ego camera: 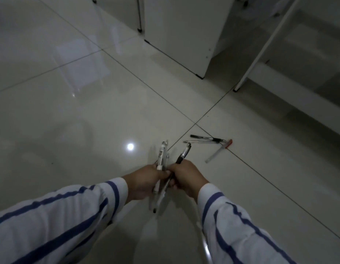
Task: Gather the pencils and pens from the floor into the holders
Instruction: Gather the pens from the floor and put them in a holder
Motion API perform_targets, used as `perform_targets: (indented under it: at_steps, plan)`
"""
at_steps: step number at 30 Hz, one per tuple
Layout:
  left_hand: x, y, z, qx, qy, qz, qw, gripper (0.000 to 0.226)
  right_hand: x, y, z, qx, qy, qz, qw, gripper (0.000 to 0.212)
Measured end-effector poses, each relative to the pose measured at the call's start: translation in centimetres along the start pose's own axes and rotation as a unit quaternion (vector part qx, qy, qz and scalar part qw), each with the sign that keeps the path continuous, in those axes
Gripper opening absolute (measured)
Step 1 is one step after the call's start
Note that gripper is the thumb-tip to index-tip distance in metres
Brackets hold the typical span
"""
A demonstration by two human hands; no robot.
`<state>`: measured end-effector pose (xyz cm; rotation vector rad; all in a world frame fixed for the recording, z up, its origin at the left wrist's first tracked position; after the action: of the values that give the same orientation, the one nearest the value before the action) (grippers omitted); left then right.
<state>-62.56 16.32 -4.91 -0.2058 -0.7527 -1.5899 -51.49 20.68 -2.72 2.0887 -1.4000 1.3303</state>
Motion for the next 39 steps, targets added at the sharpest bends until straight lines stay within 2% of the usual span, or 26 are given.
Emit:
perform_targets:
  at_steps: [2,9,13,14,16,17,18,20,21,23,25,31,33,36,39]
  plan:
    - [-1.6,1.2,1.4,-0.020,0.022,-0.047,0.998,0.019,-0.5,-1.5,-0.6,-0.043,-0.003,0.001,0.999,0.015]
    - [-6.0,5.5,5.1,-0.194,0.079,-0.095,0.973,0.020,-2.8,-6.0,-1.8,-0.137,-0.001,0.020,0.990,0.020]
    - [-8.3,5.8,5.3,-0.244,0.101,-0.054,0.963,0.009,-3.3,-7.8,-1.9,-0.215,0.001,-0.007,0.977,0.017]
    - [-8.8,5.6,5.0,-0.244,0.102,-0.029,0.964,0.006,-3.4,-8.3,-1.9,-0.198,-0.006,0.007,0.980,0.018]
    - [-9.1,5.1,4.2,-0.219,0.077,0.026,0.972,0.011,-4.2,-9.9,-1.5,-0.020,-0.044,0.122,0.991,0.029]
    - [-9.2,4.8,3.8,-0.201,0.060,0.043,0.977,0.013,-4.7,-10.7,-1.2,0.104,-0.069,0.198,0.972,0.037]
    - [-9.2,4.5,3.4,-0.183,0.049,0.050,0.981,0.014,-5.1,-11.5,-0.9,0.223,-0.094,0.258,0.935,0.045]
    - [-9.3,3.7,2.9,-0.150,0.042,0.052,0.986,0.014,-6.1,-12.7,-0.2,0.387,-0.116,0.295,0.866,0.061]
    - [-9.2,3.3,2.8,-0.141,0.042,0.058,0.987,0.015,-6.7,-13.1,0.0,0.432,-0.112,0.282,0.849,0.069]
    - [-9.3,2.4,2.6,-0.134,0.039,0.083,0.987,0.016,-7.9,-13.3,-0.1,0.480,-0.112,0.235,0.838,0.081]
    - [-9.3,1.9,2.5,-0.133,0.041,0.100,0.985,0.015,-9.0,-12.8,-0.8,0.515,-0.136,0.204,0.822,0.081]
    - [-9.3,1.3,2.2,-0.128,0.038,0.140,0.981,0.014,-9.3,-11.0,-2.3,0.533,-0.200,0.256,0.781,0.040]
    - [-9.3,1.2,1.9,-0.117,0.035,0.147,0.982,0.012,-9.0,-10.4,-2.1,0.503,-0.186,0.251,0.806,0.033]
    - [-9.3,1.4,1.6,-0.101,0.039,0.148,0.983,0.012,-8.5,-9.6,-1.5,0.421,-0.135,0.235,0.866,0.029]
    - [-9.0,2.0,1.5,-0.090,0.037,0.148,0.984,0.013,-7.9,-8.7,-0.7,0.366,-0.092,0.223,0.899,0.029]
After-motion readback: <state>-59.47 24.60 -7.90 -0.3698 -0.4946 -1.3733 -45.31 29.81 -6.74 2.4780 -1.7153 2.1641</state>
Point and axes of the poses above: each hand's wrist, its own x-axis away from the middle knuckle, its own y-axis out of the palm, z = x × y, the point moved 2 cm from there along -x, towards the middle knuckle, and after that the axes turned 10 degrees about y, right-handed, at the moved point
